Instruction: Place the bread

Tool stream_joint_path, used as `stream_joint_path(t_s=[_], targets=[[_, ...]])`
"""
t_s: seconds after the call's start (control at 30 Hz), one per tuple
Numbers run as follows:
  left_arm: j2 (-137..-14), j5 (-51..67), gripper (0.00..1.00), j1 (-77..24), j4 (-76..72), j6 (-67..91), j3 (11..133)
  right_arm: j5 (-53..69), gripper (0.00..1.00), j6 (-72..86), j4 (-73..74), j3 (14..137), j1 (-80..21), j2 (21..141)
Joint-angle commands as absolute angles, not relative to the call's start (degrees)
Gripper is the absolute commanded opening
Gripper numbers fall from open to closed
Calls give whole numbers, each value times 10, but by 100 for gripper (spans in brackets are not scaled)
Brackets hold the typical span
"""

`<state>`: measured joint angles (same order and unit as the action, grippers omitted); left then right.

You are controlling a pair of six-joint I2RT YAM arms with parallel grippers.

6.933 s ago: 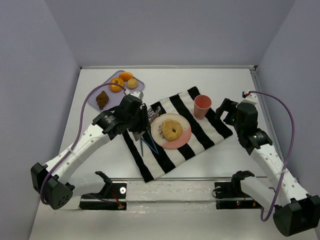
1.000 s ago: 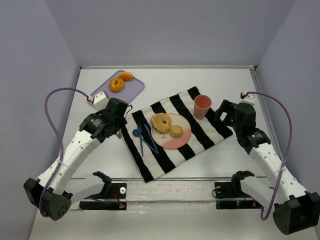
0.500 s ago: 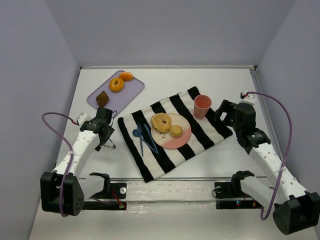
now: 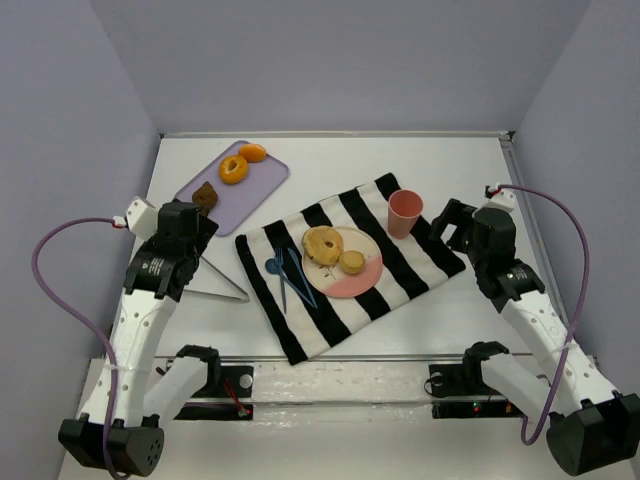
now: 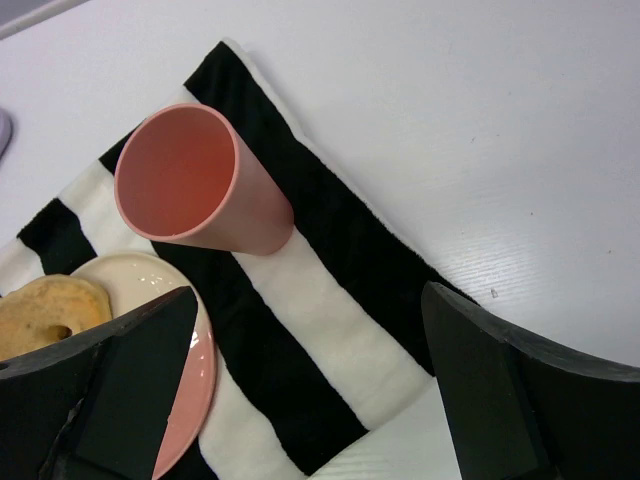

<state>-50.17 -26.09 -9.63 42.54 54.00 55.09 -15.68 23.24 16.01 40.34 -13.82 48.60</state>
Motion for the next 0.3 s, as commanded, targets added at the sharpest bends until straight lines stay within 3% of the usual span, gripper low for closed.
stream_joint_path(t_s=[0.0,0.27], targets=[[-459,-280,99,-95,383,506,590,-177,100,245,140,410,-135,470],[-420,-283,99,-95,347,528,535,-228,100,258,137,393,-135,440]])
